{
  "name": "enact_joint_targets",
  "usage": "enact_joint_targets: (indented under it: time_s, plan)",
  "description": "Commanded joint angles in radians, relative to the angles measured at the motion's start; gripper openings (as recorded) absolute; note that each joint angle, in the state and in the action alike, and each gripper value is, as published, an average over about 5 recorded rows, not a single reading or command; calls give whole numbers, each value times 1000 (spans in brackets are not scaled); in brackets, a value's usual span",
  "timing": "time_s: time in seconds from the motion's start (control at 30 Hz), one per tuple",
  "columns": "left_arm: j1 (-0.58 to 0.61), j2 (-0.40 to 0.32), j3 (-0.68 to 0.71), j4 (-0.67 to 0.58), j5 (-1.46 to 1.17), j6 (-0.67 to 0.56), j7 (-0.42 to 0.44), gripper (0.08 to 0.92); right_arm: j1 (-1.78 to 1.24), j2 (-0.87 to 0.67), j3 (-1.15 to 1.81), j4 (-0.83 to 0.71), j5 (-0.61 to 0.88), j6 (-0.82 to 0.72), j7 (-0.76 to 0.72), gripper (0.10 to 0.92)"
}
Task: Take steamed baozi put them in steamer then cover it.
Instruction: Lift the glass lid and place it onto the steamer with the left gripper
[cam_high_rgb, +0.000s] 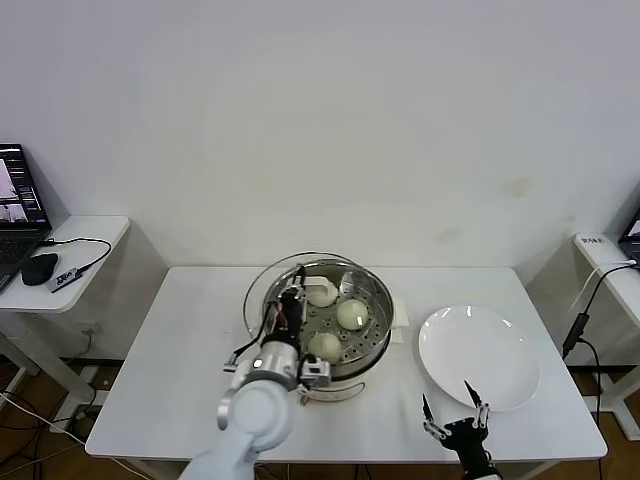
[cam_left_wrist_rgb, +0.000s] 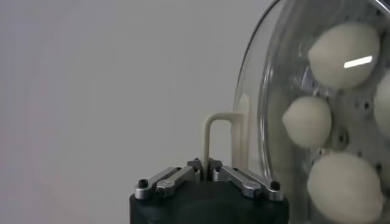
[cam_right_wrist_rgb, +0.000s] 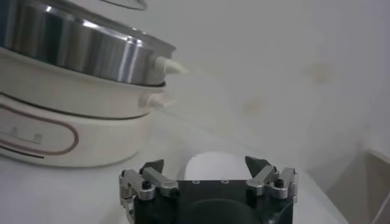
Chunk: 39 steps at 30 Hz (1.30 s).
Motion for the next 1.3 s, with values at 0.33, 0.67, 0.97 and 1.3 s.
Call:
enact_joint_targets:
  time_s: [0.33,0.67,0.97,1.3]
  plan:
    - [-56,-107,43,154,87,-6,9,139,-2,-8,-1,-5,-1,1,3,823]
    - [-38,-114,33,169,102,-18,4,138,0,-12,-9,-8,10,0,5,823]
    - [-33,-123,24,172,102,-29,-7,139,-1,-14,-12,-10,10,0,5,823]
    - [28,-96,19,50,106,-37,-7,256,0,-14,-14,-12,9,-2,5,823]
